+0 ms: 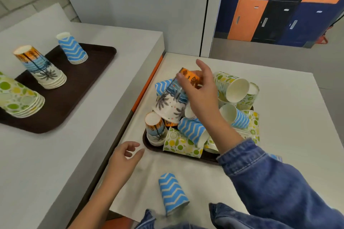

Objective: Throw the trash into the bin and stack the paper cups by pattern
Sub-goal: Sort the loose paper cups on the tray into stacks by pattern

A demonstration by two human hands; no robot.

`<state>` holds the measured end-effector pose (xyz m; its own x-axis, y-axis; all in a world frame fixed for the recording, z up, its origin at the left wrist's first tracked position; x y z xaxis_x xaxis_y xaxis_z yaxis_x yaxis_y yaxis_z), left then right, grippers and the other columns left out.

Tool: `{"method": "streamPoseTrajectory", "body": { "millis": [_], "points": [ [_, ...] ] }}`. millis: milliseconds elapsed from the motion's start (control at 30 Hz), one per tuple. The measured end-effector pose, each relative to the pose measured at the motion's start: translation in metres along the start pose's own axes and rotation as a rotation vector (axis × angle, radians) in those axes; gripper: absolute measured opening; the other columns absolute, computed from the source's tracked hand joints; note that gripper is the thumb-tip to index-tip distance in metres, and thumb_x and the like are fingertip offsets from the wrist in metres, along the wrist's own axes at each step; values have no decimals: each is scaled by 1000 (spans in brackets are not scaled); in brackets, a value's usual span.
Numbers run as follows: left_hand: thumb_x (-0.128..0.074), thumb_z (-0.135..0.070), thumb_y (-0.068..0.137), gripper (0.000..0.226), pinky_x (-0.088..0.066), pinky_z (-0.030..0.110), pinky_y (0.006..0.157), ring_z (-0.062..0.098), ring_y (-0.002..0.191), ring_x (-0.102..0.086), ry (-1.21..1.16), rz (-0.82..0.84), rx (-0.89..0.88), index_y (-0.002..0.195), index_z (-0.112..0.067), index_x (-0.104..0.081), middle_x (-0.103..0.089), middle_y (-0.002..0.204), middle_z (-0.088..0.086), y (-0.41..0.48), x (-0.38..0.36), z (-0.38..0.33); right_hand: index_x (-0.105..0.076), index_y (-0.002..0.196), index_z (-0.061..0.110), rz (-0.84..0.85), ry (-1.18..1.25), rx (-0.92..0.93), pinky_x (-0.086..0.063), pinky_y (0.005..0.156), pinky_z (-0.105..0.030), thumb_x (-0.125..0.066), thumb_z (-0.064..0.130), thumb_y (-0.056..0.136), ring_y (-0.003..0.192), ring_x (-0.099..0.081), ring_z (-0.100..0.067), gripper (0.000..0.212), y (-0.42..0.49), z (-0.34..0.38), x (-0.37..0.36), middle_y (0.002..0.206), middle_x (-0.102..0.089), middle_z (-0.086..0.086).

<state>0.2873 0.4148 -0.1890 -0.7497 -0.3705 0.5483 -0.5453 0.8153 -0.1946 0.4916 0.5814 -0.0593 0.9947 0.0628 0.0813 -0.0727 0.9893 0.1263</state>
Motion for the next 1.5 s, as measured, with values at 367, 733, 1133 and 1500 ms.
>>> {"method": "streamPoseTrajectory", "body": {
  "millis": [367,733,1133,1500],
  "points": [
    [-70,-20,82,10,-43,18,65,15,83,-59,-114,-146,-18,91,-21,-66,-65,90,-2,22,49,-27,-40,140,12,420,-529,388,-28,101,-24,-78,27,75,117,-44,-27,77,-37,-60,-108,127,-52,-11],
    [-67,-18,84,15,-42,13,67,6,82,-57,-95,-81,-247,98,-14,-66,-65,94,1,74,57,-98,-27,147,20,549,-645,186,-36,104,-35,-76,29,77,126,-39,-25,86,-37,-100,-115,133,-42,-8],
    [-83,-8,59,51,-51,46,85,30,106,-58,980,176,-1230,106,-15,-65,-63,110,10,108,-34,-170,-48,133,18,13,-451,380,-44,89,-22,-68,24,84,105,-50,-7,53,-9,-21,-2,115,-48,5],
    [-76,-8,69,73,-2,53,112,33,138,-33,1771,493,-1835,134,-20,-46,-48,139,12,111,-126,-130,-48,131,22,-160,-497,332,-40,78,-6,-69,12,83,99,-50,3,54,2,-26,50,114,-51,1]
  ]
}}
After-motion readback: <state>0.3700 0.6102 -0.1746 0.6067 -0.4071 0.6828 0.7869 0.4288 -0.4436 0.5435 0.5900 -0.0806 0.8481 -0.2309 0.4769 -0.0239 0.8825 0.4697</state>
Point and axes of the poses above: each hand's wrist, its own y-axis towards the middle knuckle, its own x-axis out of the back of the hand, z = x × y, the point moved 7 cm from there along y, towards the middle knuckle
